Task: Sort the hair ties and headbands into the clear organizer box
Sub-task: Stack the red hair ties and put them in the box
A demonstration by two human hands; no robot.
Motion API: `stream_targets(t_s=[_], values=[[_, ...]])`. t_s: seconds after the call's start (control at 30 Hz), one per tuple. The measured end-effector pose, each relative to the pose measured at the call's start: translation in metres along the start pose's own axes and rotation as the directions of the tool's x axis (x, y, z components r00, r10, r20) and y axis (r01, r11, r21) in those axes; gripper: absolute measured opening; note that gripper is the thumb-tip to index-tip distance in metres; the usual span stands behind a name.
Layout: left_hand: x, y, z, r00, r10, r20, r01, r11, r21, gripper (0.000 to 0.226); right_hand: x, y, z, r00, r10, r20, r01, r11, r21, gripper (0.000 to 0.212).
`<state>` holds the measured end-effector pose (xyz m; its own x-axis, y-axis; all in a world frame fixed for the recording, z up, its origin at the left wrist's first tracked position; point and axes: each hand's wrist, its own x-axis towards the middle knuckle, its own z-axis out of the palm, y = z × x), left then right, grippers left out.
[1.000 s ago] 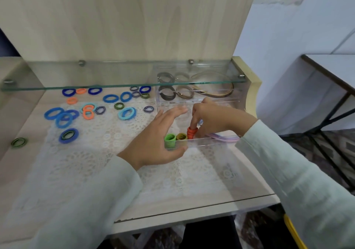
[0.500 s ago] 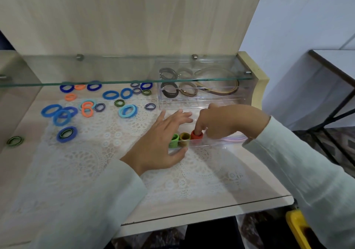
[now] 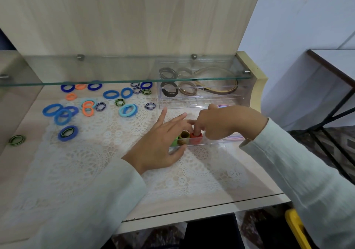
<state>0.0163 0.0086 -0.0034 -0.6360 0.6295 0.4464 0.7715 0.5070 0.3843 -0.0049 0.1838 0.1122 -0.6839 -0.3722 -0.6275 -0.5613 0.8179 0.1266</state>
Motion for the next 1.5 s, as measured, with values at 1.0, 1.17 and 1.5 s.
stream_targets(t_s=[1.0, 1.17, 1.5], values=[[-0.001, 0.000, -0.002, 1.000, 0.004, 0.016, -0.005, 0.998, 0.062, 0.044, 0.036, 0.020, 0.056, 0.705, 0.276, -0.653, 0.327, 0.690, 0.646, 0.031], [0.000, 0.001, -0.002, 0.999, -0.053, 0.010, 0.052, 0.994, 0.092, 0.044, 0.037, 0.011, 0.077, 0.564, 0.439, -0.700, 0.424, 0.573, 0.701, 0.058], [0.000, 0.000, 0.001, 0.997, -0.077, 0.000, 0.076, 0.981, 0.176, 0.045, 0.039, 0.011, 0.079, 0.508, 0.445, -0.738, 0.515, 0.529, 0.674, 0.067]])
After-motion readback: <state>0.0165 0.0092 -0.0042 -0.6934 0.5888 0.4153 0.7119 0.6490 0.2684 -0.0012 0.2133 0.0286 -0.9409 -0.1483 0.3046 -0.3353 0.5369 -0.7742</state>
